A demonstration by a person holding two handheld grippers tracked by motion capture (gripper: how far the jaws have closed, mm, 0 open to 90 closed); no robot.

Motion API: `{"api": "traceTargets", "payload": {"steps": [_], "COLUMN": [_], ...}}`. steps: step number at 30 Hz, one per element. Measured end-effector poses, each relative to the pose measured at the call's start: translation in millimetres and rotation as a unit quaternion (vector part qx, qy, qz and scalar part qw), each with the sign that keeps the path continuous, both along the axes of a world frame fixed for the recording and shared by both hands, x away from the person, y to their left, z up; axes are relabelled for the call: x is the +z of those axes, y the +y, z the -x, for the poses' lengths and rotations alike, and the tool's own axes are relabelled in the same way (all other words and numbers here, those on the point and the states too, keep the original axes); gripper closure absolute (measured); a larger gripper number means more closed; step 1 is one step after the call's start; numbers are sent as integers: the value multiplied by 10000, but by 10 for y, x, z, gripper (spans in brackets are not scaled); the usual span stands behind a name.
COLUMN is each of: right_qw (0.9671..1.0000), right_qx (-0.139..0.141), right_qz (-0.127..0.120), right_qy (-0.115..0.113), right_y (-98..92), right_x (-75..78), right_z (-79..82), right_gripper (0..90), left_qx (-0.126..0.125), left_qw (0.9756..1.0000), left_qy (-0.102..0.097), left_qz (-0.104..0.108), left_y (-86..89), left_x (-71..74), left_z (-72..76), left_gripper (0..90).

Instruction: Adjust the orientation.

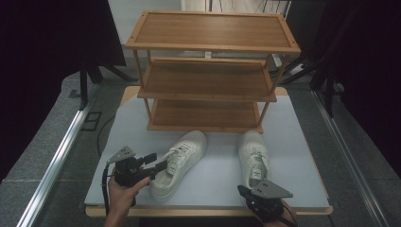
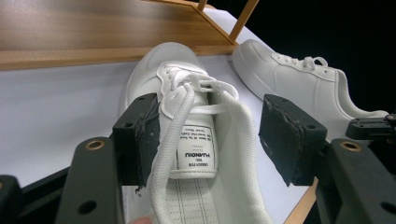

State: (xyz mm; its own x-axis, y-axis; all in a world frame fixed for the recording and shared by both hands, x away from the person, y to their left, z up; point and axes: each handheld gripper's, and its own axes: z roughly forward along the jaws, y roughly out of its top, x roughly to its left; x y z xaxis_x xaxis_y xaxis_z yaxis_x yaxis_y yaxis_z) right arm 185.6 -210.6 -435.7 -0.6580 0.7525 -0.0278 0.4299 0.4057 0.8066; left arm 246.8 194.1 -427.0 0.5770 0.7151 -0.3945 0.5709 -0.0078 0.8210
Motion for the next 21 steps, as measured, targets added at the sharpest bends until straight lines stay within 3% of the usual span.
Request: {"api": "traceTargets", "payload": {"steps": [10,15,21], "right_qw": [9974,9962,9970], "right_qx": [-515,-566,-476], "right_qz": [-451,-622,-598], "right_qy": [219,244,153], "right_y": [-644,-766,-720], "right_x": [-14,-38,-31], "right_z": [-42,-78,-75], "right_gripper": [899,898,870], "left_qx": [-33,-42,-67], "left_qw": [10000,10000,10000], "left_qy": [43,55,67], "left_qz": [11,14,29], "left_y": [-10,-19,-18], "left_x": [-17,-28,-28], "left_z": [-12,-18,-19], "left_gripper": [382,382,382]}}
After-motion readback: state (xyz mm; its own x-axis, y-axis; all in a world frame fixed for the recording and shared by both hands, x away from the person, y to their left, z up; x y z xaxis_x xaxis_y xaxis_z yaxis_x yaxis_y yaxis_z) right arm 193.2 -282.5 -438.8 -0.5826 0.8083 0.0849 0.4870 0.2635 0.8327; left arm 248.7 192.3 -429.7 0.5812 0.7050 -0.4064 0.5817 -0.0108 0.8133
